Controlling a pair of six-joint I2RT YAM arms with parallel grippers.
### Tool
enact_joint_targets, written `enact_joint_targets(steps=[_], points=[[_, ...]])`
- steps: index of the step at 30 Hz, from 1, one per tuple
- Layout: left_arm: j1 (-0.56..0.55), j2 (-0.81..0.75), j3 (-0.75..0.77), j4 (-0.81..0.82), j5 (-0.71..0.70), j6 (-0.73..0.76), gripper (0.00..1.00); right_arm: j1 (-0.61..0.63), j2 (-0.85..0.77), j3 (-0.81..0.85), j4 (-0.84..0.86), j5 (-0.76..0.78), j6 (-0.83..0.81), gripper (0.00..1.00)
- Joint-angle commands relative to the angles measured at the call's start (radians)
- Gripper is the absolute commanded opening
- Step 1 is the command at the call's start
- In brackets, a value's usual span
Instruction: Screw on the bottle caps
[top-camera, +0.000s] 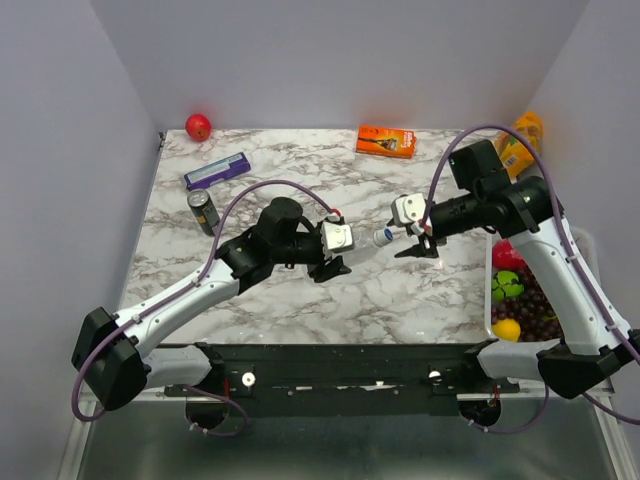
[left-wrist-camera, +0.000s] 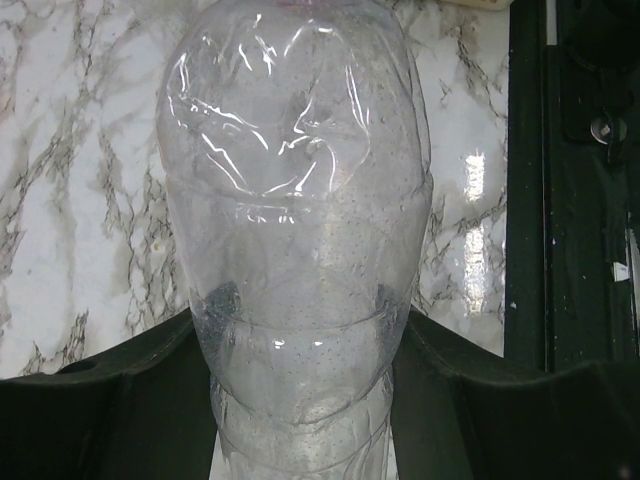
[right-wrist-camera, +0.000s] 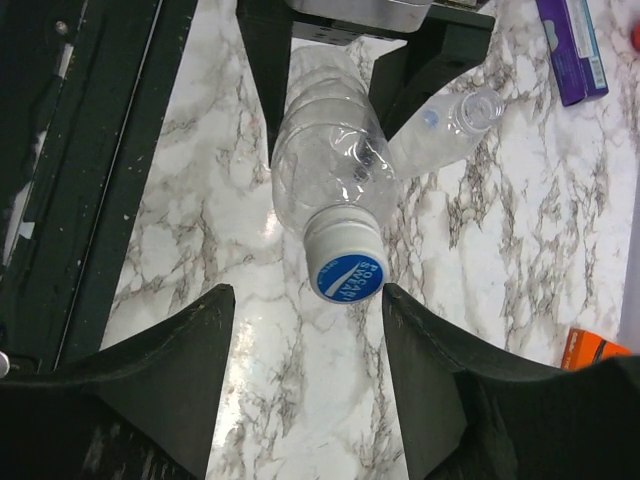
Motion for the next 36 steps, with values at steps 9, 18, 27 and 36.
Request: enact_joint_targets(steps=[9, 18, 27, 36], points=[[-0.002, 0.005, 0.048, -0.012, 0.048, 0.039, 0.0, 0.042, 0.025, 0.036, 0.028, 0.009, -0.034, 0.63], [-0.004, 0.006, 0.048, -0.009, 0.037, 0.045, 0.0, 0.058, 0.08, 0.104, -0.033, -0.015, -0.027, 0.33], [-0.019, -0.043, -0.011, 0.157, -0.155, 0.005, 0.0, 0.054, 0.262, 0.252, -0.021, 0.018, 0.529, 0.03], [-0.089, -0.052, -0.011, 0.253, -0.518, -0.038, 0.0, 0.027, 0.442, 0.192, -0.105, -0.098, 1.091, 0.0]])
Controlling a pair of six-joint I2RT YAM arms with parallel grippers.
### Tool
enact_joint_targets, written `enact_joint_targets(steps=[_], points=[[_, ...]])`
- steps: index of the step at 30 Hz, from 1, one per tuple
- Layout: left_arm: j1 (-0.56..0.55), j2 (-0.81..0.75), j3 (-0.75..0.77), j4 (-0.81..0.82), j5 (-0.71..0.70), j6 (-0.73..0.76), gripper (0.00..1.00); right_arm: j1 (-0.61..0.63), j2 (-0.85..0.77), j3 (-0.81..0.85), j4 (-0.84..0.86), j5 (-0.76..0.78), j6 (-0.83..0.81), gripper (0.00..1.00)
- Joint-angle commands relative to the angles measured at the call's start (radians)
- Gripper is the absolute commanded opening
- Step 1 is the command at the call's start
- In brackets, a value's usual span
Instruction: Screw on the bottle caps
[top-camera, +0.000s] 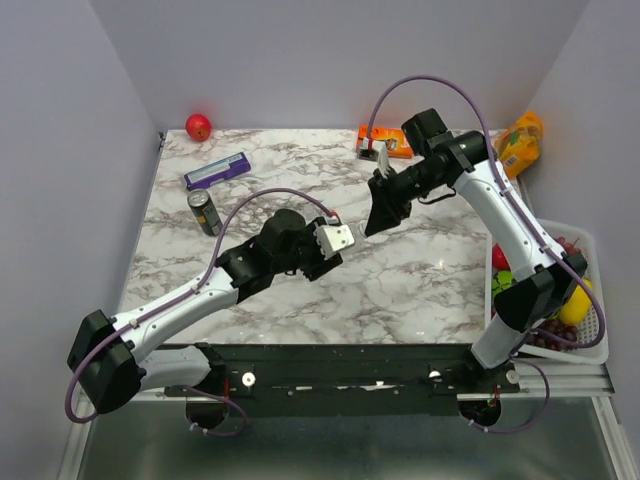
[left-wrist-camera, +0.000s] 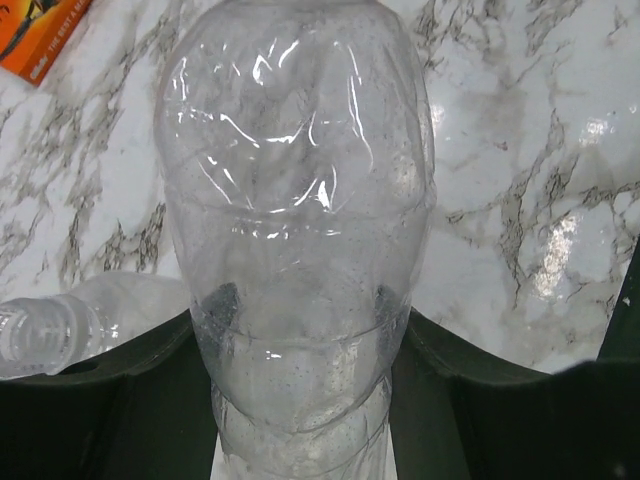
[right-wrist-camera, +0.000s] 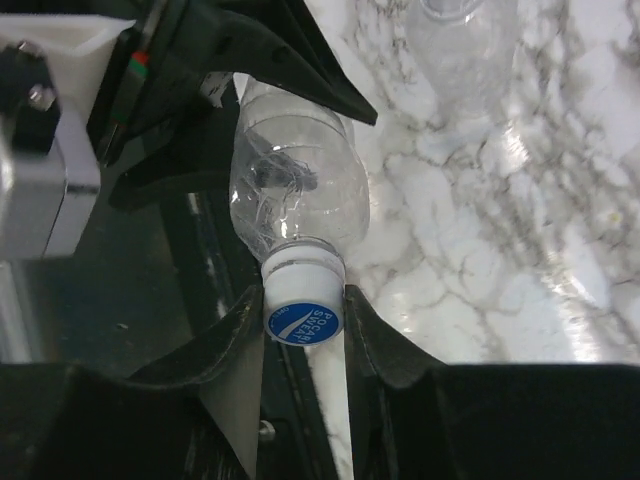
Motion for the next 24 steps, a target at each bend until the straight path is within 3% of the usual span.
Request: enact_joint_targets(steps=[1, 5, 9, 13, 14, 16, 24], points=[[-0.074, -0.011, 0.044, 0.255, -0.223, -0.014, 0.0, 0.0, 0.034, -0.117, -0.079, -0.149, 0.357, 0.0], [-0.093, 0.014, 0.057, 0.255, -0.296, -0.017, 0.0, -0.07, 0.074, -0.165, -0.056, -0.361, 0.52, 0.0], [-0.096, 0.032, 0.067, 0.225, -0.292, -0.031, 0.0, -0.081, 0.108, -0.104, -0.017, -0.369, 0.529, 0.01], [-0.097, 0.037, 0.053, 0.2, -0.255, -0.034, 0.0, -0.118, 0.12, -0.013, 0.02, -0.34, 0.557, 0.11], [-0.096, 0.037, 0.05, 0.195, -0.254, -0.036, 0.0, -0.127, 0.118, 0.011, 0.025, -0.328, 0.558, 0.11], [-0.097, 0.038, 0.039, 0.186, -0.258, -0.03, 0.0, -0.149, 0.106, 0.011, 0.022, -0.293, 0.554, 0.01], [-0.137, 0.063, 0.041, 0.214, -0.526, -0.027, 0.0, -0.163, 0.002, -0.26, 0.028, -0.393, 0.603, 0.0]])
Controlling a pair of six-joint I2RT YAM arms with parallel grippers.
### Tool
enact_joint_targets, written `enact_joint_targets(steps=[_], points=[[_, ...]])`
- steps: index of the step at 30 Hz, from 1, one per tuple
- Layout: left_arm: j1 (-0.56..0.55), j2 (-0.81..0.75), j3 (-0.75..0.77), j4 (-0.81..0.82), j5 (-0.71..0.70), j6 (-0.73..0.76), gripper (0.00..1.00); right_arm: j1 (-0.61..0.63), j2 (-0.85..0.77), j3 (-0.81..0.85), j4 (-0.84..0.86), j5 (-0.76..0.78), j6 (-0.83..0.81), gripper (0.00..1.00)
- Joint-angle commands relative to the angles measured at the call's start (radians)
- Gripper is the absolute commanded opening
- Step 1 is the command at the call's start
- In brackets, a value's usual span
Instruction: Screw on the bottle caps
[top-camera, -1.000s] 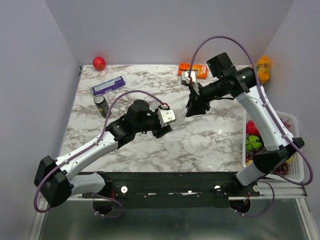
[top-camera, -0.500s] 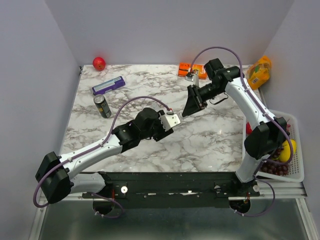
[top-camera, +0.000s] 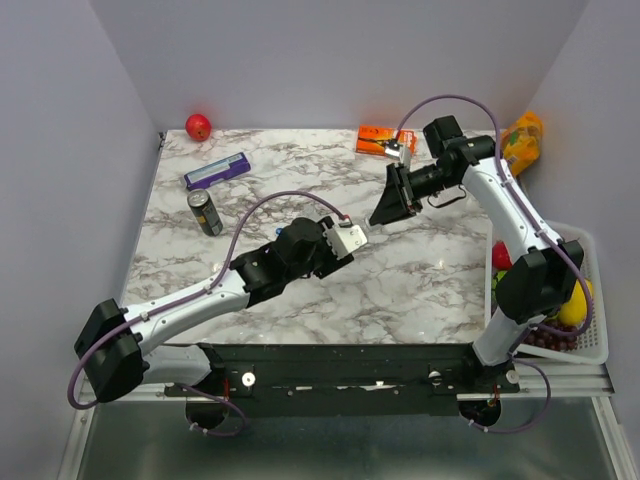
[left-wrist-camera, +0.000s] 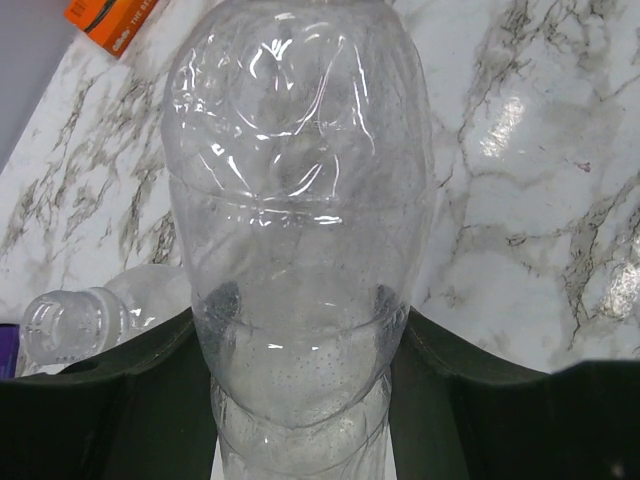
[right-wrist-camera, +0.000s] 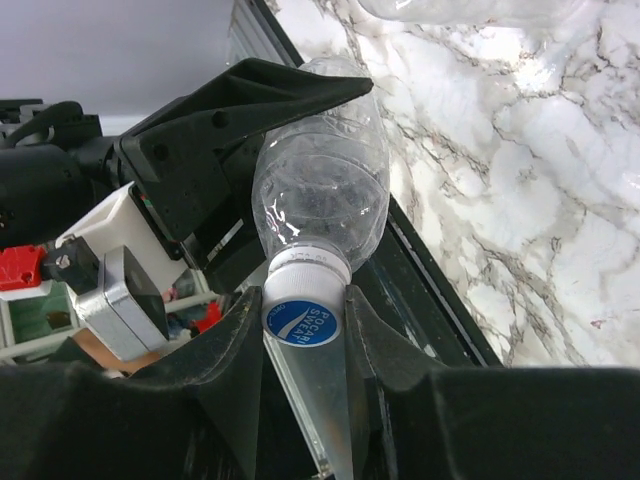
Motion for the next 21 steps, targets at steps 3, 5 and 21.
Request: enact_joint_targets(steps=[3, 5, 21], points=[[-0.05, 0.026, 0.039, 0.154, -0.238, 0.002, 0.0, 0.007, -0.055, -0.139, -0.039, -0.183, 0.105, 0.02], [-0.05, 0.029, 0.044, 0.15, -0.218, -0.017, 0.0, 0.002, -0.043, -0.058, -0.036, -0.171, 0.079, 0.11], [0.126, -0.003, 0.035, 0.182, 0.506, -0.334, 0.0, -0.067, -0.429, -0.288, 0.704, -0.053, -0.135, 0.72]])
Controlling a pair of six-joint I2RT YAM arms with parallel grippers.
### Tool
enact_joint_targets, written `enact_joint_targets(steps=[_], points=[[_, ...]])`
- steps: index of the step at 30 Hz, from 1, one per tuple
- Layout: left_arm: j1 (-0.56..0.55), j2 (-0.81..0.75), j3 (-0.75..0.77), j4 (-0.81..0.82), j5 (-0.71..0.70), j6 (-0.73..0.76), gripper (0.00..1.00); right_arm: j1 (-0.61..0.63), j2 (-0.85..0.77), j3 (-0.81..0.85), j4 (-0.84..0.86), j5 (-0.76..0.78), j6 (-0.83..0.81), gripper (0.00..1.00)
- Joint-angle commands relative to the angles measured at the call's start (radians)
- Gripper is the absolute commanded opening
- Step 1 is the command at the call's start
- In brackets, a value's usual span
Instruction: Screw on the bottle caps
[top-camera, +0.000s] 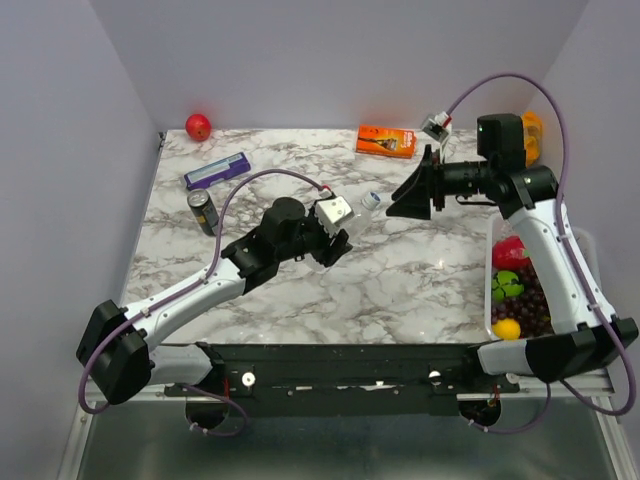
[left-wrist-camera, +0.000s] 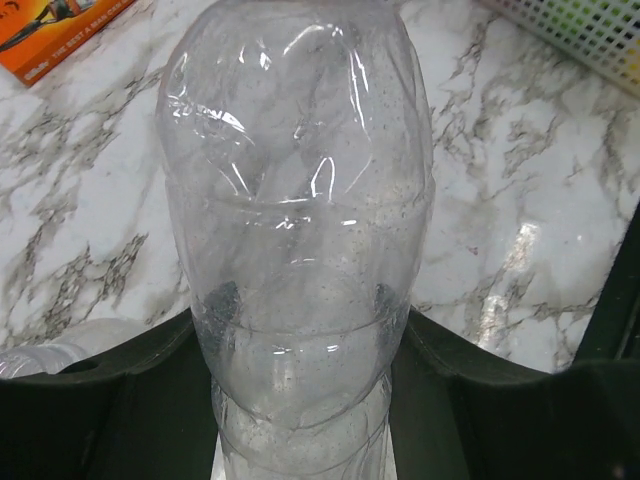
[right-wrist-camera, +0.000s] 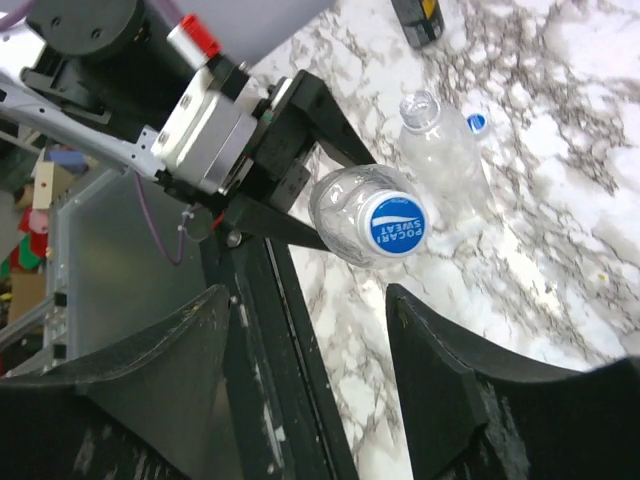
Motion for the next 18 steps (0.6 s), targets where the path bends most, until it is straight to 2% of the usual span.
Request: enact_joint_targets(steps=[1, 7, 18], points=[[0.03, -0.027, 0.013, 0.102, 0.244, -0.107, 0.0, 0.022, -0.101, -0.187, 0.38, 0.011, 0.052, 0.72], [0.032, -0.017, 0.038, 0.114, 0.308, -0.104, 0.0, 0.033, -0.079, -0.215, 0.484, 0.05, 0.161, 0.72], [0.038, -0.009, 0.056, 0.145, 0.271, -0.138, 0.0, 0.056, -0.023, -0.212, 0.508, 0.033, 0.241, 0.7]])
